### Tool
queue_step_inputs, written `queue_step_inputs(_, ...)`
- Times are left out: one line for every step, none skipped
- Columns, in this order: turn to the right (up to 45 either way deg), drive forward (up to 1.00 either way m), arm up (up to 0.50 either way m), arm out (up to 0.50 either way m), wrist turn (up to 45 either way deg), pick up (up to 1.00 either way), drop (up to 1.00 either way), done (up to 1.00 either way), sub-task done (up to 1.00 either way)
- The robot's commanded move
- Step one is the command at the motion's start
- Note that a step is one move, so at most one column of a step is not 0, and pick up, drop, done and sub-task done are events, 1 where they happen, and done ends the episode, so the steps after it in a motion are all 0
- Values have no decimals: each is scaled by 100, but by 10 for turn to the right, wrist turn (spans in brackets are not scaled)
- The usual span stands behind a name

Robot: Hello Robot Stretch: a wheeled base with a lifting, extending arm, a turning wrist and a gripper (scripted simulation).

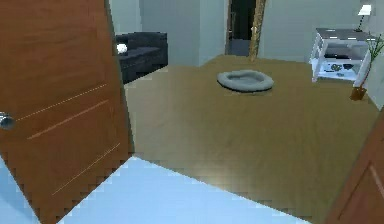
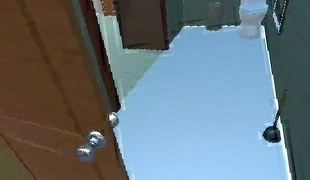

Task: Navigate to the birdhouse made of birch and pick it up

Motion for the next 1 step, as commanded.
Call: queue_step_inputs(0, 100, 0, 0, 0, 0, 0, 0, 0)
